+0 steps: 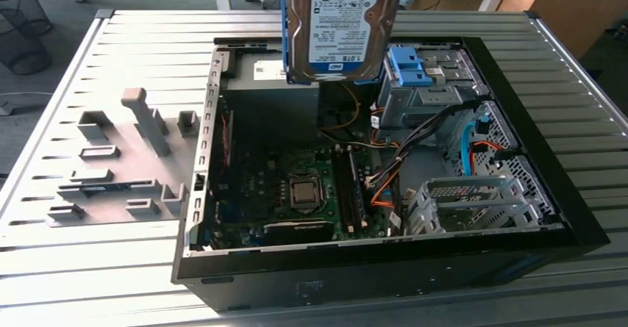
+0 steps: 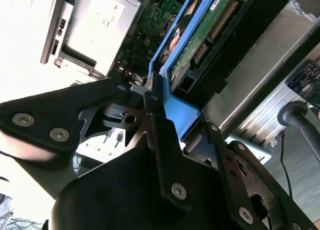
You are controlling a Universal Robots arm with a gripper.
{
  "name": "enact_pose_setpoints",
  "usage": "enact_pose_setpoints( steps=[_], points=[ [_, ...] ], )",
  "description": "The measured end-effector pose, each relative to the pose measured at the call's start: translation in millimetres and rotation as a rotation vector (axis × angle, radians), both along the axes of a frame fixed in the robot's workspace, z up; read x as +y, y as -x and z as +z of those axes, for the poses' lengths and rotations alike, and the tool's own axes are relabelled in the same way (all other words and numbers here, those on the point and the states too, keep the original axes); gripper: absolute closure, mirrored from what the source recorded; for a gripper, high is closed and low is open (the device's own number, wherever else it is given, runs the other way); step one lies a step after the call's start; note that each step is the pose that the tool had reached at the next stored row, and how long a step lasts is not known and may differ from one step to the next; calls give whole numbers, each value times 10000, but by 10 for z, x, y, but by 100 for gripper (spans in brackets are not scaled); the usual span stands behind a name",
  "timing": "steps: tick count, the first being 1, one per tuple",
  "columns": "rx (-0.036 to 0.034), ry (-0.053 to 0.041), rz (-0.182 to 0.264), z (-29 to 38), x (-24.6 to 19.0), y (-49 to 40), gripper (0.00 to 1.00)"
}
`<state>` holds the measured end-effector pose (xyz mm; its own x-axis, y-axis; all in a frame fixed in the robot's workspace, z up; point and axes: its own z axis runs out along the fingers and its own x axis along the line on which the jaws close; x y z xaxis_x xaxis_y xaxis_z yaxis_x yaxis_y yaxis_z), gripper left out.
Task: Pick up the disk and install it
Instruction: 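Insert the disk into the insertion slot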
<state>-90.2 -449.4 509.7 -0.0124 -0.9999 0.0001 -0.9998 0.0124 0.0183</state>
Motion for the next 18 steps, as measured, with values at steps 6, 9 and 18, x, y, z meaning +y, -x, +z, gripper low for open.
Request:
enact_pose_setpoints(
  steps=[6,9,18],
  points=[
    [-2,0,12,-10,-171,4,64],
    [-2,0,16,-15,-267,4,64],
    [-2,1,18,-24,-424,-26,64]
  ],
)
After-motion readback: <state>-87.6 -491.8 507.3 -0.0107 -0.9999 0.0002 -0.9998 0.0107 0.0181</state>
